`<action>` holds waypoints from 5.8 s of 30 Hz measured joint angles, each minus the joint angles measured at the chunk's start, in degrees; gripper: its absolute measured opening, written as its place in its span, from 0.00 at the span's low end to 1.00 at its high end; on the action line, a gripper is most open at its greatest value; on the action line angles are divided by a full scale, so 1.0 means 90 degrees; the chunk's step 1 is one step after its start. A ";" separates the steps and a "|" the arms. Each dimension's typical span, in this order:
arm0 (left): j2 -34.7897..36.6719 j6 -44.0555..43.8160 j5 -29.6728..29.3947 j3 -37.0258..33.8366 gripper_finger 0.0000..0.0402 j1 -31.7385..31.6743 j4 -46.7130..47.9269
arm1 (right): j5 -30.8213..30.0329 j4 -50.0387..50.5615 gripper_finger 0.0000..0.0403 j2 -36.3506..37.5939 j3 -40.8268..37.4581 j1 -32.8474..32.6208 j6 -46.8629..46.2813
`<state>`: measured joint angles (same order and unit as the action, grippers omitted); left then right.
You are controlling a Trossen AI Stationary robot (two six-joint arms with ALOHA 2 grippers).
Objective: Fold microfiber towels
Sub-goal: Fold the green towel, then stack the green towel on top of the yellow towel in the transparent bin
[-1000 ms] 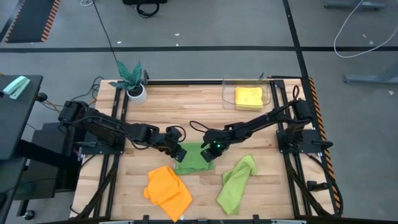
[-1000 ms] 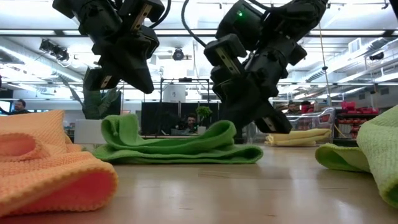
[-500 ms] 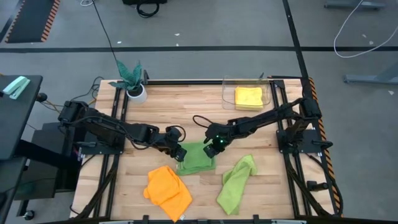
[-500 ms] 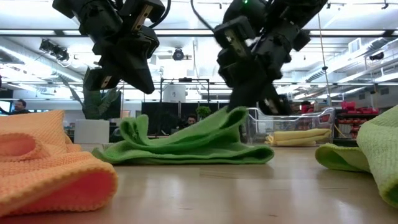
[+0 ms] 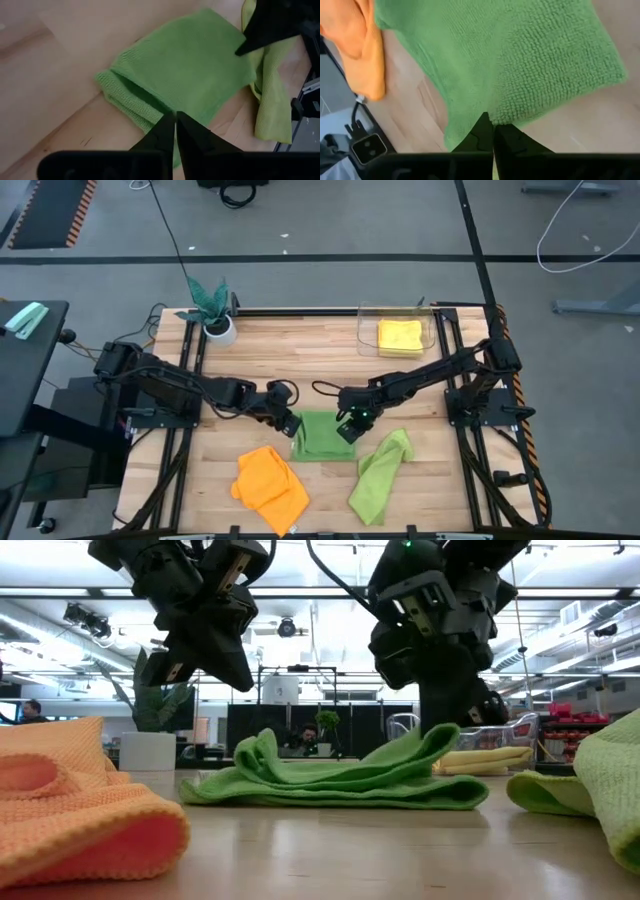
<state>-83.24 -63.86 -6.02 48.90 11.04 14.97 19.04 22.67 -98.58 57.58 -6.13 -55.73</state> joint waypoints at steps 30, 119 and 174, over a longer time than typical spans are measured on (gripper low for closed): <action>0.0000 0.0227 -0.0088 0.0002 0.03 -0.0248 -0.0008 | 0.0031 0.0394 0.24 -0.0251 -0.0017 -0.0626 -0.0262; -0.0056 0.1666 0.0794 0.0002 0.12 -0.2511 0.0227 | -0.2524 0.1068 0.13 0.2739 -0.0418 0.0374 0.0143; -0.0056 0.2247 -0.0663 -0.0277 0.13 -0.1979 0.0380 | -0.4729 -0.2519 0.16 0.2836 -0.3536 -0.2829 -0.2758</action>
<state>-83.74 -43.63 -11.99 46.41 -6.77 18.39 -23.53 0.00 -73.06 25.75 -31.59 -80.56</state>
